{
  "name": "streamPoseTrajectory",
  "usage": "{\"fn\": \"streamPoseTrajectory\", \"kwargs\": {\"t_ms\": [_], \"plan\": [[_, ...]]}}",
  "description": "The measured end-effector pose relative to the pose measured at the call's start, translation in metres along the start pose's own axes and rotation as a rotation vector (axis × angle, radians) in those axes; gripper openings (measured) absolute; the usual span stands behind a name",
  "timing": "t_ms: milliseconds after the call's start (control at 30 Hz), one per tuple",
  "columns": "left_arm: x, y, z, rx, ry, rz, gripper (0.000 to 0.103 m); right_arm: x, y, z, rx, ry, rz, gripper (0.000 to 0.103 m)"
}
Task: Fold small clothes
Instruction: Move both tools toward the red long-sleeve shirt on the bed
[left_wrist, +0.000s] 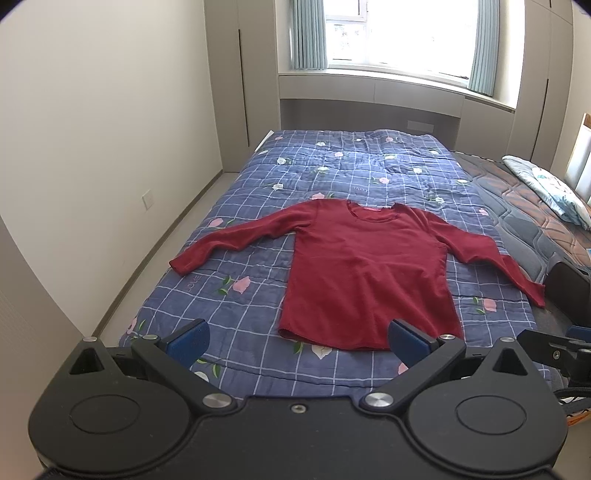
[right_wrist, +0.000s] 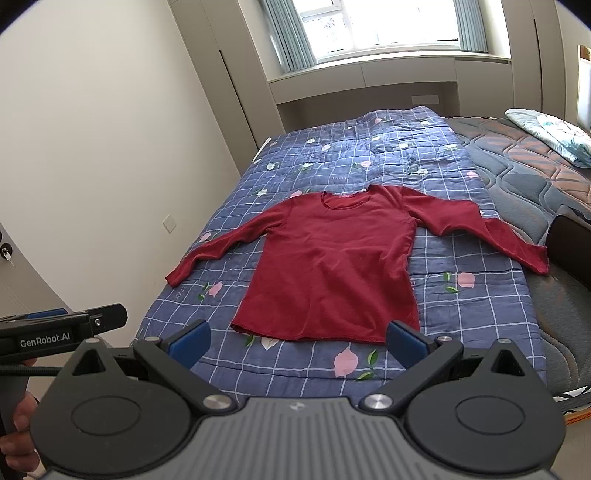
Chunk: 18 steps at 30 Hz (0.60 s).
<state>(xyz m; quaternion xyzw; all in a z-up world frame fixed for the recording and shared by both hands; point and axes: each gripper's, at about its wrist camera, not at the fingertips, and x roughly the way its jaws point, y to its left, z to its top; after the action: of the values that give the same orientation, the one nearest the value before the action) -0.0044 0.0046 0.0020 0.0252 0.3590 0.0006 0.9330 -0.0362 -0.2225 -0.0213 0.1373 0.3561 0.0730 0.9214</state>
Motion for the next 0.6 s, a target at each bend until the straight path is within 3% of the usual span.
{"fn": "streamPoseTrajectory", "kwargs": {"t_ms": [600], "plan": [[0.006,0.004,0.000,0.000,0.013,0.005,0.102,0.011,-0.005,0.006,0.022,0.023,0.010,0.103]]}}
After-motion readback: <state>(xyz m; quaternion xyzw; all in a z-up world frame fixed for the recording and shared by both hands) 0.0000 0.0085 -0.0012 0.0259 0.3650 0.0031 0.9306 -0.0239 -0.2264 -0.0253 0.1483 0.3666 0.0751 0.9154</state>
